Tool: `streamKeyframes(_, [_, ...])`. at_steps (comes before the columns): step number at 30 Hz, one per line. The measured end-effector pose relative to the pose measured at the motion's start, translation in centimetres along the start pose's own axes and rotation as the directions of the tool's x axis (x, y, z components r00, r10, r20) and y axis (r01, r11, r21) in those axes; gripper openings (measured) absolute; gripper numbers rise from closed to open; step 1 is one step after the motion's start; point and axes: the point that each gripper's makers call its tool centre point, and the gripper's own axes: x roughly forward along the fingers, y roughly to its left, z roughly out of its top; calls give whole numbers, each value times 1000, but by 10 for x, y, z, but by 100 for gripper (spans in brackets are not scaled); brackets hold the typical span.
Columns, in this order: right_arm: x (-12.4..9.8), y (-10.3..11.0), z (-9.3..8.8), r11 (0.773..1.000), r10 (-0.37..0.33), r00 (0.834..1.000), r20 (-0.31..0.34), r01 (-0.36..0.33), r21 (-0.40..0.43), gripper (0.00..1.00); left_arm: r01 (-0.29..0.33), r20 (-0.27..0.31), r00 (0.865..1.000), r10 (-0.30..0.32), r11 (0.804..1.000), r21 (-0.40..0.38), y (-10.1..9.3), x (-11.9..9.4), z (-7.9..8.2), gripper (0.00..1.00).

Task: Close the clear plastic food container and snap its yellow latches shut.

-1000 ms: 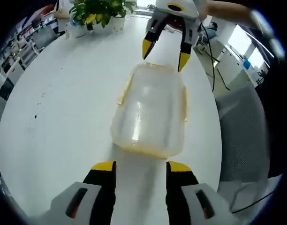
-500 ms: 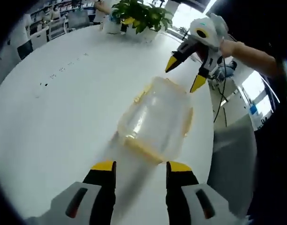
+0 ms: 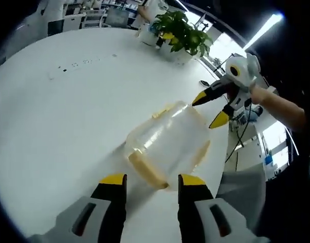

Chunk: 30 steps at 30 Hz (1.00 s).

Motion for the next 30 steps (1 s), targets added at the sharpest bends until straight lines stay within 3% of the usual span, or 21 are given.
streamKeyframes(8, [8, 4, 2, 991, 33, 998, 56, -40, 126, 32, -25, 28, 999, 26, 999, -32, -2, 9, -2, 33])
streamKeyframes(11, [11, 3, 2, 986, 35, 997, 61, -45, 160, 31, 7, 58, 998, 2, 990, -140, -7, 12, 0, 30])
streamKeyframes(12, [11, 5, 1, 985, 37, 997, 64, -47, 168, 31, -13, 50, 999, 22, 985, -174, -4, 13, -2, 30])
streamKeyframes(14, [11, 5, 1, 983, 41, 997, 69, -52, 177, 31, -13, 58, 998, 22, 988, -152, -3, 13, -1, 31])
streamKeyframes(20, [12, 6, 2, 985, 27, 998, 63, -38, 170, 29, -21, 88, 996, 36, 986, -166, -3, 14, 0, 30])
streamKeyframes(23, [11, 7, 4, 992, 7, 999, 50, -13, 127, 27, -32, 95, 994, 49, 984, -172, -4, 14, 0, 30])
streamKeyframes(30, [12, 6, 3, 993, 21, 999, 24, -24, 114, 26, -46, 100, 993, 67, 980, -194, -4, 15, 1, 28])
